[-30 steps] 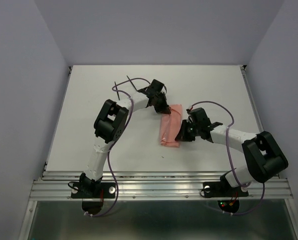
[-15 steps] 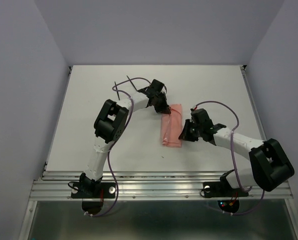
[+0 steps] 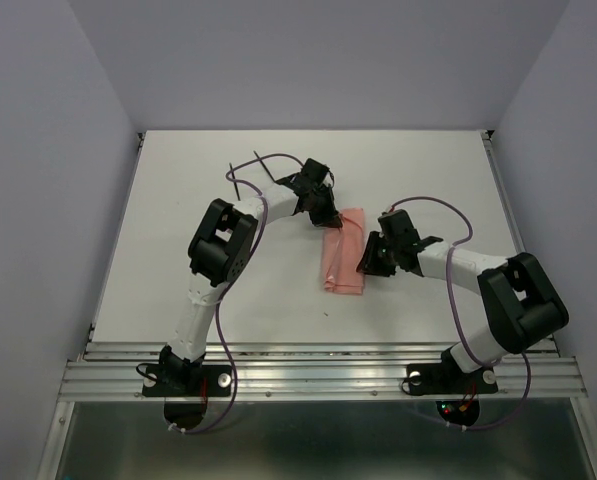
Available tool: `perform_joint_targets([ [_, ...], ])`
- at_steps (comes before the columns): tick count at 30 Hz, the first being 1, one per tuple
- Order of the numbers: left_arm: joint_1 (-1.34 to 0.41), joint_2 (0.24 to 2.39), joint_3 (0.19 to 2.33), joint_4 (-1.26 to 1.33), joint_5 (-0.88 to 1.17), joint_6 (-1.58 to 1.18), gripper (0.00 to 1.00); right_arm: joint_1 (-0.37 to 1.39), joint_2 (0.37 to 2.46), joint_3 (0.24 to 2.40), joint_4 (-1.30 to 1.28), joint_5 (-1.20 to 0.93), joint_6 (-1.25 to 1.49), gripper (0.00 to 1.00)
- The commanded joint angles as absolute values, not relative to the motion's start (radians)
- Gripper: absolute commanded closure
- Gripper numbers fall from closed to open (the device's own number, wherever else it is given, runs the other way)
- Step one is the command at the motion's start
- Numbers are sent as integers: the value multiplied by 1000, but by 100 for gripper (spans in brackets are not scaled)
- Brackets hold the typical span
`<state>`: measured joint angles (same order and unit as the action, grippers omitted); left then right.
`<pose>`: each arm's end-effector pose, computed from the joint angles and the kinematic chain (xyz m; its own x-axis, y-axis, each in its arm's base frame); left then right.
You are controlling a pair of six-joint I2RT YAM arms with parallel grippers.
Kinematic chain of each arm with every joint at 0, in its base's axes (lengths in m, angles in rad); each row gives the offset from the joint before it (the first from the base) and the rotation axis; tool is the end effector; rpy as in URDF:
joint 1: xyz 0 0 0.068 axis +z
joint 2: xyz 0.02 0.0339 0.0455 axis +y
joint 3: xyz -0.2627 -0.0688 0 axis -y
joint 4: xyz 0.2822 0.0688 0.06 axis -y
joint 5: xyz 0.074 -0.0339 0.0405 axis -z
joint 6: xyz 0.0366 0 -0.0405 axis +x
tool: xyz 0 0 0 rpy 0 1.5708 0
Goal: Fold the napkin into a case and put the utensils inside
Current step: Fold the smaller-rectangle-folded napkin at the center of the board.
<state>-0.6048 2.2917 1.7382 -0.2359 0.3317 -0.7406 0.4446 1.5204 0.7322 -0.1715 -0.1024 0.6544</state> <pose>0.4387 -0.3177 0.1364 -0.9211 -0.1389 -0.3638 0.1420 0.7502 -0.6458 0.2797 0.1374 0.1276 -0.8793 0.2518 -0.4043 0.0686 0.9069 0.4157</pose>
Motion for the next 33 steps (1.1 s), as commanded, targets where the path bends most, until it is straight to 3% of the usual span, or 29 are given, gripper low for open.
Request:
perform_joint_targets([
  [1, -601, 2289, 1750, -310, 282, -689, 100, 445, 1531, 762, -155, -28, 647, 65],
  [6, -601, 2289, 1755, -311, 284, -689, 100, 445, 1551, 764, -124, -41, 641, 67],
  [10, -604, 2266, 1753, -304, 284, -704, 100, 445, 1565, 758, -94, -92, 653, 87],
  [13, -607, 2252, 1759, -304, 285, -718, 100, 445, 1574, 758, -110, -89, 669, 95],
  [19, -611, 2238, 1775, -301, 298, -735, 100, 445, 1577, 761, -143, -64, 680, 99],
  [33, -611, 2184, 1767, -247, 345, -795, 100, 454, 1597, 776, -163, -60, 675, 99],
])
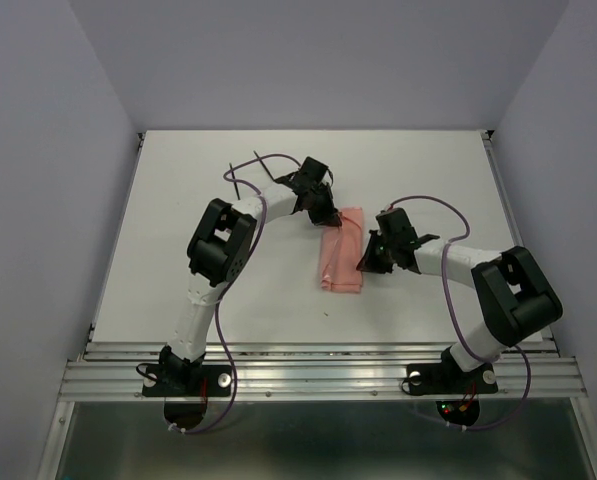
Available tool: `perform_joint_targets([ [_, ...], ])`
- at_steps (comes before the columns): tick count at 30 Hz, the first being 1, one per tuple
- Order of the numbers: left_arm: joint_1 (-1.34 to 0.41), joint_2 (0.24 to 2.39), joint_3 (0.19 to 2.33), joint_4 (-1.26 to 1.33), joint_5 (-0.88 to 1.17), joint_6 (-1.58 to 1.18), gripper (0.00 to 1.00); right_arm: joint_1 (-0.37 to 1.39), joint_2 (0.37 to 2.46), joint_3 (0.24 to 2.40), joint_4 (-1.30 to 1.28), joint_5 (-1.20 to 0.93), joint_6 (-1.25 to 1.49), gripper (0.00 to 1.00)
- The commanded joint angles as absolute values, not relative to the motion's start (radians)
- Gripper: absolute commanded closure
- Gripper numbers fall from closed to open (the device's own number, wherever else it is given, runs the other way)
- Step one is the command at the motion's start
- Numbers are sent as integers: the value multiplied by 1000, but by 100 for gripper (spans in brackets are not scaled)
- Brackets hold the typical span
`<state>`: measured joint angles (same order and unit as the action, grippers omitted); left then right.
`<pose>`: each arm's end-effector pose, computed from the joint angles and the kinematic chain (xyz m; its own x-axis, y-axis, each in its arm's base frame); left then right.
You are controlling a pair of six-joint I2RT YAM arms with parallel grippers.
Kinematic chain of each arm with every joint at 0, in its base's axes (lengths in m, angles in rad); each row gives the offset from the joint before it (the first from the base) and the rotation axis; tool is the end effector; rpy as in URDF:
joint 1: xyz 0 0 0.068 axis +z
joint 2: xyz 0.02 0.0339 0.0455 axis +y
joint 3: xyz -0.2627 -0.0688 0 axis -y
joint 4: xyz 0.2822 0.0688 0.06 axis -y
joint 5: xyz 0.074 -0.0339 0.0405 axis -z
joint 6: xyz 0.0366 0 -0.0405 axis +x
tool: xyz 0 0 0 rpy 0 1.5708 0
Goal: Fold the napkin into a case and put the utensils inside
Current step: Fold the smaller-rectangle-folded napkin at the center of the board.
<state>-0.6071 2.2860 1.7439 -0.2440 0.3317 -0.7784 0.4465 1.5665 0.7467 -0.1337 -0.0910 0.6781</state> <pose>0.4381 -0.3188 0.1408 -0.9252 -0.1656 -0.3413 0.1106 0.7429 -0.6602 0.2865 0.1408 0.1208 -0.8723 0.2750 -0.4043 0.0896 0.9027 0.4208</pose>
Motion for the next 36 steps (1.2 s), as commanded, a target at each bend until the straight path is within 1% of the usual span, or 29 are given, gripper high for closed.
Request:
perform_joint_targets([
  [1, -611, 2183, 1770, -242, 350, -796, 100, 454, 1598, 776, -164, -61, 675, 99],
  [9, -611, 2180, 1798, -235, 357, -818, 100, 472, 1618, 796, -176, -57, 675, 99],
  [16, -612, 2218, 1851, -235, 377, -841, 100, 482, 1628, 810, -186, -52, 676, 99],
  [29, -612, 2237, 1885, -221, 393, -861, 100, 491, 1635, 813, -189, -51, 684, 99],
  [36, -617, 2247, 1870, -213, 397, -880, 100, 500, 1635, 828, -192, -51, 683, 99],
])
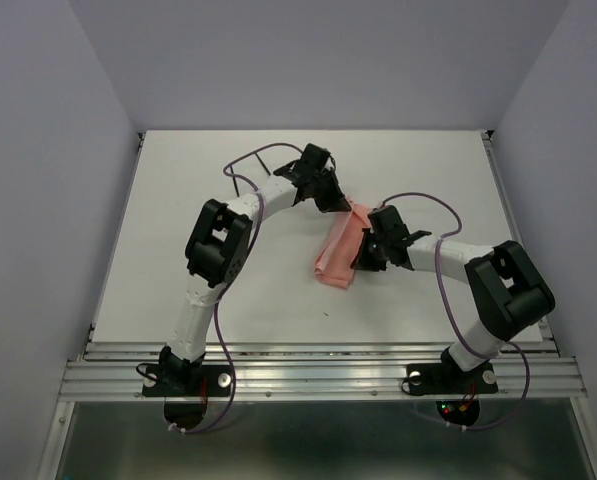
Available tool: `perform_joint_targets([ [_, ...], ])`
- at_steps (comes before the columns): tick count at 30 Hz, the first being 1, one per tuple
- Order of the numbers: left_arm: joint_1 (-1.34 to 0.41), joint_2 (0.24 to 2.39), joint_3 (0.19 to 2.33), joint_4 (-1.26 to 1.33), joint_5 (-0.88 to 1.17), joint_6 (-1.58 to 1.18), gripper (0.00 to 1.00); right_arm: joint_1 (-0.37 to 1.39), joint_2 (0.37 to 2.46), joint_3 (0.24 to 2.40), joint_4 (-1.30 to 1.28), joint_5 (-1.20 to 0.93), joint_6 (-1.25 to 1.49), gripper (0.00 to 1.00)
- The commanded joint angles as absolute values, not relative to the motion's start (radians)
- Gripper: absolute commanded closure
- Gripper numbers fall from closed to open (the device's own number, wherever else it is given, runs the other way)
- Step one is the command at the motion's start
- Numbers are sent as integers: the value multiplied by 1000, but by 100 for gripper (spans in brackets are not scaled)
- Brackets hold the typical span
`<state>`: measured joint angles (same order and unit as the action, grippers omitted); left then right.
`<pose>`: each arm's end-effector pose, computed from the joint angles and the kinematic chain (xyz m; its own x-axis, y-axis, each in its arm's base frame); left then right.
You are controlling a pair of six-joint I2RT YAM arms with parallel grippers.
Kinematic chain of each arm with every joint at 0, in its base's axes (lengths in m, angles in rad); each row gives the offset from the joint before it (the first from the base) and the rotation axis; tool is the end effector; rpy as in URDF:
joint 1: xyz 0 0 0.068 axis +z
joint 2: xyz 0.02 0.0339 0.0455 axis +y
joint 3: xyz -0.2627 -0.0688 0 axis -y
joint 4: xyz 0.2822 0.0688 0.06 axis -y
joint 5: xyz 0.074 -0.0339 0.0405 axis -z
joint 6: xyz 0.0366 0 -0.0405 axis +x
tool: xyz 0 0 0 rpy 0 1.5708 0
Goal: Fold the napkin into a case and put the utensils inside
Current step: Fold the smaller-rectangle-folded napkin at the center of the board.
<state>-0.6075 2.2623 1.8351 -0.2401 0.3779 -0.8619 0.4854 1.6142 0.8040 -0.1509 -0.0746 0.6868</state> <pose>0.4472 -0.3274 0.1867 -0.9142 -0.2237 -0.3380 0.1146 0.6573 -0.7449 0.2930 0.1576 0.1223 -0.8797 0.2509 -0.4040 0.0708 0.9092 0.4103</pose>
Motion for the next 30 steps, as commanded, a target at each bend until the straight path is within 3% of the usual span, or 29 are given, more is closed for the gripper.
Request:
perform_joint_targets([
  [1, -617, 2249, 1868, -209, 397, -891, 100, 500, 1638, 831, -192, -49, 684, 99],
  [30, -653, 2318, 1801, -77, 393, -1032, 100, 538, 1671, 893, -206, -32, 690, 99],
])
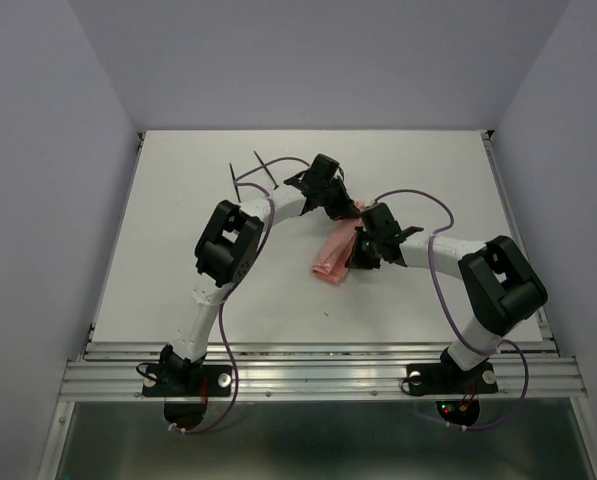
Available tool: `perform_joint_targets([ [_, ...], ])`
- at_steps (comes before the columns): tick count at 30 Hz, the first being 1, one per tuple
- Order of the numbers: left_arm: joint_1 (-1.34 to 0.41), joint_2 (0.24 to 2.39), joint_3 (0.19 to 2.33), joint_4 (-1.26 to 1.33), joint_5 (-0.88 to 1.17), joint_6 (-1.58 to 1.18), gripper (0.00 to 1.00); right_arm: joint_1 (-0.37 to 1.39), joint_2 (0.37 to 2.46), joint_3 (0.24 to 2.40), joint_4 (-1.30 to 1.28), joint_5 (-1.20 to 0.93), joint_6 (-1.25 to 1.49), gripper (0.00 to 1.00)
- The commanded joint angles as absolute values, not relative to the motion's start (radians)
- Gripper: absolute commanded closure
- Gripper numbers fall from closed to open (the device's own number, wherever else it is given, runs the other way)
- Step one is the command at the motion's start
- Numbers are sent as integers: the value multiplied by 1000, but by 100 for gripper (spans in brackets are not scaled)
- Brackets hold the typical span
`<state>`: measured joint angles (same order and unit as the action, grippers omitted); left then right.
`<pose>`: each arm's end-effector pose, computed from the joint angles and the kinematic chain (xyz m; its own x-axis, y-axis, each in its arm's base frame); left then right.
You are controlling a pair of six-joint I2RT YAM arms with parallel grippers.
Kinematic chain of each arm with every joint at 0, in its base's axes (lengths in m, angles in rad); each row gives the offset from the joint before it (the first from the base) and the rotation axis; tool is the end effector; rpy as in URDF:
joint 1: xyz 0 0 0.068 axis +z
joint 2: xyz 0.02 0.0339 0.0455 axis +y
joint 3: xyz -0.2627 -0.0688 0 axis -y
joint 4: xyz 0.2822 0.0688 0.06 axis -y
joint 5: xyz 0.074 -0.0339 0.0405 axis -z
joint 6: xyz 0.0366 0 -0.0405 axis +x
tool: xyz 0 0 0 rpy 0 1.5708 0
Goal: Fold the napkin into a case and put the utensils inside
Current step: Fold the smaller-rectangle-folded napkin at the center of the board.
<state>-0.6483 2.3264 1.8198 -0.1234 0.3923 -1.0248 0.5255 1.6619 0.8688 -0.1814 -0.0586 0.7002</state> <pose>0.4404 -0.3512 0.1567 -0.9311 -0.2853 -0.2271 0.0163 0.5896 -0.8075 0.2989 0.1758 0.1247 -0.8884 0.2284 -0.3982 0.0565 0.9152 0.3989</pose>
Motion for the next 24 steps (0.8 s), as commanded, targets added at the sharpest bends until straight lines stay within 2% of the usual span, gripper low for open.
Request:
perform_joint_targets([
  [1, -652, 2315, 1798, -77, 393, -1031, 100, 538, 1666, 893, -207, -23, 689, 97],
  [2, -652, 2313, 1796, -77, 391, -1028, 100, 538, 1652, 893, -209, -15, 687, 88],
  [4, -653, 2309, 1790, -75, 391, -1022, 100, 538, 1629, 900, -222, 8, 675, 79],
  [5, -652, 2307, 1789, -75, 390, -1019, 100, 538, 1615, 903, -232, 44, 670, 68],
  [8, -653, 2307, 1787, -75, 390, -1015, 100, 538, 1565, 920, -255, 78, 654, 53],
  [13, -653, 2310, 1787, -75, 393, -1015, 100, 479, 1520, 928, -264, 40, 656, 36],
  [14, -653, 2310, 1789, -75, 393, -1017, 100, 479, 1520, 933, -264, 20, 660, 29],
  [16, -653, 2312, 1792, -74, 393, -1019, 100, 466, 1528, 936, -259, 8, 675, 24],
  [17, -653, 2312, 1792, -74, 393, -1019, 100, 457, 1540, 939, -252, -32, 683, 18],
  [24, -653, 2313, 1792, -77, 390, -1022, 100, 439, 1568, 907, -155, -97, 764, 7],
])
